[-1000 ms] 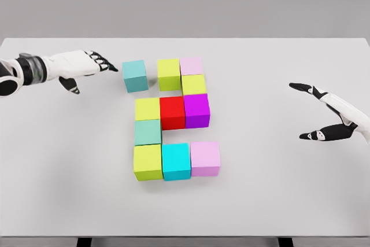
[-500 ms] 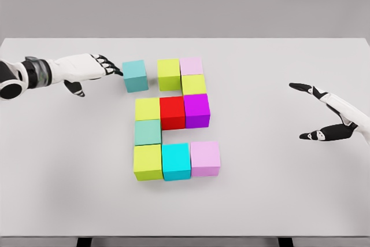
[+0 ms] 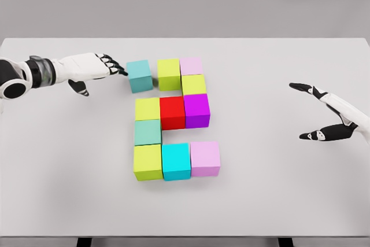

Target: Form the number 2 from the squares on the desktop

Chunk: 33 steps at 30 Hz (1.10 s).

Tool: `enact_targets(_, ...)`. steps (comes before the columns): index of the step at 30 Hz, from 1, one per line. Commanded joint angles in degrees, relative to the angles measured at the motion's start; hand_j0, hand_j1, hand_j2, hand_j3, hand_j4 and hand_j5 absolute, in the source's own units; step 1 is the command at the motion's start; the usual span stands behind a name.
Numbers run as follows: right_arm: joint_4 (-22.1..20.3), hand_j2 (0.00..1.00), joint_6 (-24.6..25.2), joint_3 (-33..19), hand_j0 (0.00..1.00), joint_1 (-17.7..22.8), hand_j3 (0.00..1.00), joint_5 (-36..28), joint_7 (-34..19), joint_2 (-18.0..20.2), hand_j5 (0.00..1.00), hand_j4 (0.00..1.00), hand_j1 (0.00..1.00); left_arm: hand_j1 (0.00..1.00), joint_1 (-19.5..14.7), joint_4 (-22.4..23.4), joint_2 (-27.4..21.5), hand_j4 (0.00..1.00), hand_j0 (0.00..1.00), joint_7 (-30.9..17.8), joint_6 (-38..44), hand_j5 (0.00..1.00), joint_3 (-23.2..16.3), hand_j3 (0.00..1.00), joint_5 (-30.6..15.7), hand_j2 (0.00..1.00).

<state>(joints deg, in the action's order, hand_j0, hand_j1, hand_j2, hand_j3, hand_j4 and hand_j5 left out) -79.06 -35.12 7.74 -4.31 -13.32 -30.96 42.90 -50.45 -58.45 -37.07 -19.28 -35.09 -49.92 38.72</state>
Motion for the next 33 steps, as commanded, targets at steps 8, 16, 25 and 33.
enact_targets(8,0.0,1.00,0.1,0.0,1.00,0.0,1.00,-0.5,0.0,0.1,1.00,1.00,1.00,1.00,-0.2,0.7,0.2,1.00,1.00,0.0,0.1,1.00,0.2,1.00,-0.1,1.00)
enact_targets(16,0.0,1.00,0.1,0.0,1.00,0.1,1.00,-0.5,0.0,0.1,1.00,1.00,1.00,1.00,-0.4,1.7,0.9,1.00,1.00,0.1,0.1,1.00,0.1,1.00,0.0,1.00)
enact_targets(25,0.0,1.00,0.1,0.0,1.00,0.1,1.00,-0.5,0.0,0.1,1.00,1.00,1.00,1.00,-0.9,1.9,2.3,1.00,1.00,0.0,0.1,1.00,0.1,1.00,0.1,1.00)
enact_targets(33,0.0,1.00,0.1,-0.1,1.00,0.1,1.00,-0.5,0.0,0.1,1.00,1.00,1.00,1.00,-0.8,1.9,2.9,1.00,1.00,0.0,0.1,1.00,0.2,1.00,0.2,1.00)
